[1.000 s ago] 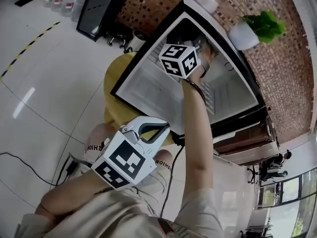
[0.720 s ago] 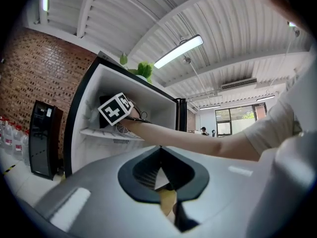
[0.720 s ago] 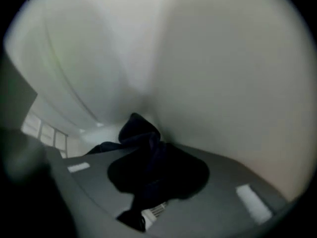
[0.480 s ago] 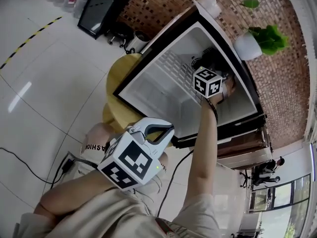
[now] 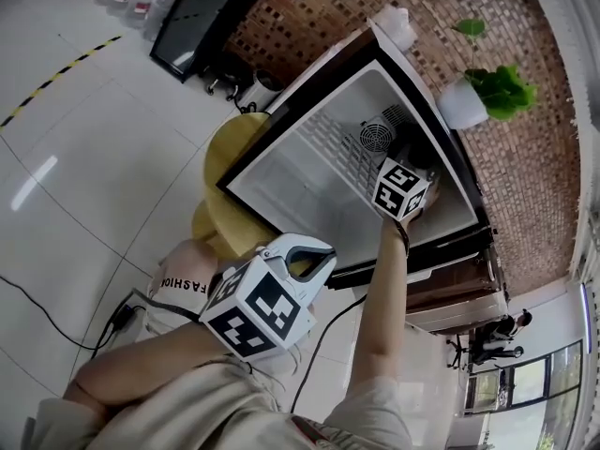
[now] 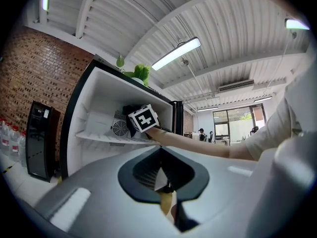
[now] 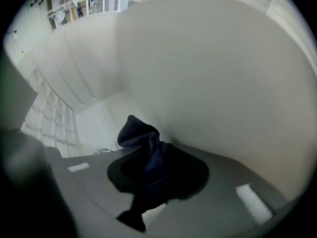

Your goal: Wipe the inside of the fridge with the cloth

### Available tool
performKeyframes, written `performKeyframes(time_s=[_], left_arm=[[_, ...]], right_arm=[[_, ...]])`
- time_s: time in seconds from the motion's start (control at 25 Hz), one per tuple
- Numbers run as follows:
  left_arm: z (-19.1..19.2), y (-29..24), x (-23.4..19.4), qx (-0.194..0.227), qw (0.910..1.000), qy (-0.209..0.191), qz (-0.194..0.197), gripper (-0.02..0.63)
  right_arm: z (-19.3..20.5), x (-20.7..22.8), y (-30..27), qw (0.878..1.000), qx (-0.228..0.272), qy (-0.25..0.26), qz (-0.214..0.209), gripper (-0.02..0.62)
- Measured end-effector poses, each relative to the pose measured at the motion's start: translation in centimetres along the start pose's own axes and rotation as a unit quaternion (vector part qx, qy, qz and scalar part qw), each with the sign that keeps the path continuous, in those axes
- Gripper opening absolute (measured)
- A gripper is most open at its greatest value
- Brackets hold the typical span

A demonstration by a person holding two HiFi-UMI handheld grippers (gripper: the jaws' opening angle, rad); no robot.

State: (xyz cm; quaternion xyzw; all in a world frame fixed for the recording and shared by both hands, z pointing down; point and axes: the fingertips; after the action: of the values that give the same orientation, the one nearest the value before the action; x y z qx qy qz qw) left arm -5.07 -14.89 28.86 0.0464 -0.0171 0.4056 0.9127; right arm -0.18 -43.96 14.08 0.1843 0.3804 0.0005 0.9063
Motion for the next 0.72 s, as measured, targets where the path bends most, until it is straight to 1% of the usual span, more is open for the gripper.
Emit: performKeyframes(time_s=[0.04,0.12,0.16,0.24,0.32,0.36,0.4,0.44,0.48,0.56,0.6,0.64,0.68,0.72], left_arm=[[0.0,0.0,0.0,0.001,1.0,0.001,0.001,0.0],[0.0,0.1,-0.2,0.003,1.0,0.005,0.001,0.0],[0.1,0.1,-0.3,0.003,1.0,0.007,0.0,0.0],[0.2,0.1,-0.7,0.002,0.9999,0.009,-0.003,0.0],[0.3,0.1,-0.8,0.001,0.9999,0.011,-0.003,0.0],[0.3,0.1,-0.7,0.001,0.9999,0.011,-0.002,0.0],[0.1,0.2,-0.6,0.003,0.9999,0.013,0.001,0.0],[-0.1,0.3,-0.5,0.007,0.9999,0.014,0.004,0.0],[-0.3,0.4,-0.4,0.012,0.9998,0.017,0.008,0.0],[-0.7,0.6,-0.4,0.019,0.9995,0.019,0.015,0.0],[-0.9,0.6,-0.4,0.02,0.9995,0.019,0.016,0.0],[-1.0,0.6,-0.5,0.021,0.9995,0.018,0.016,0.0],[-1.2,0.5,-0.7,0.022,0.9995,0.019,0.016,0.0],[-1.3,0.5,-0.8,0.023,0.9993,0.022,0.017,0.0]], right_arm=[[-1.0,-1.6,0.4,0.999,0.015,-0.015,-0.03,0.081],[-3.5,-5.1,0.6,0.994,0.043,-0.049,-0.09,0.081],[-4.9,-6.8,0.4,0.99,0.056,-0.061,-0.111,0.081],[-7.7,-9.4,-0.6,0.986,0.077,-0.074,-0.125,0.081],[-9.7,-10.7,-1.8,0.986,0.081,-0.085,-0.118,0.081],[-10.3,-10.9,-2.4,0.985,0.08,-0.1,-0.112,0.081],[-10.7,-10.7,-2.8,0.983,0.081,-0.127,-0.106,0.081],[-10.8,-10.0,-2.9,0.977,0.083,-0.169,-0.101,0.081],[-10.4,-9.0,-2.8,0.967,0.087,-0.221,-0.094,0.08],[-8.7,-6.0,-1.8,0.939,0.092,-0.325,-0.07,0.08],[-7.6,-4.1,-1.0,0.926,0.095,-0.362,-0.053,0.08],[-6.4,-2.2,-0.1,0.918,0.098,-0.384,-0.034,0.08],[-5.3,-0.4,0.8,0.914,0.1,-0.393,-0.014,0.079],[-4.4,1.0,1.6,0.915,0.099,-0.392,0.007,0.08]])
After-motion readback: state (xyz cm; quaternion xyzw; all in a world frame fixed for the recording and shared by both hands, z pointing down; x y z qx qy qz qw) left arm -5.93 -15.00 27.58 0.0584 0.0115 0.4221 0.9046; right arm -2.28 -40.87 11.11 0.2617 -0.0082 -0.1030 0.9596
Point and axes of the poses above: the fingertips, and each gripper's own axes: y backward along the fingers, x to its right, z out of its underside, and after that the axes turned 9 degrees about -y, right-handed
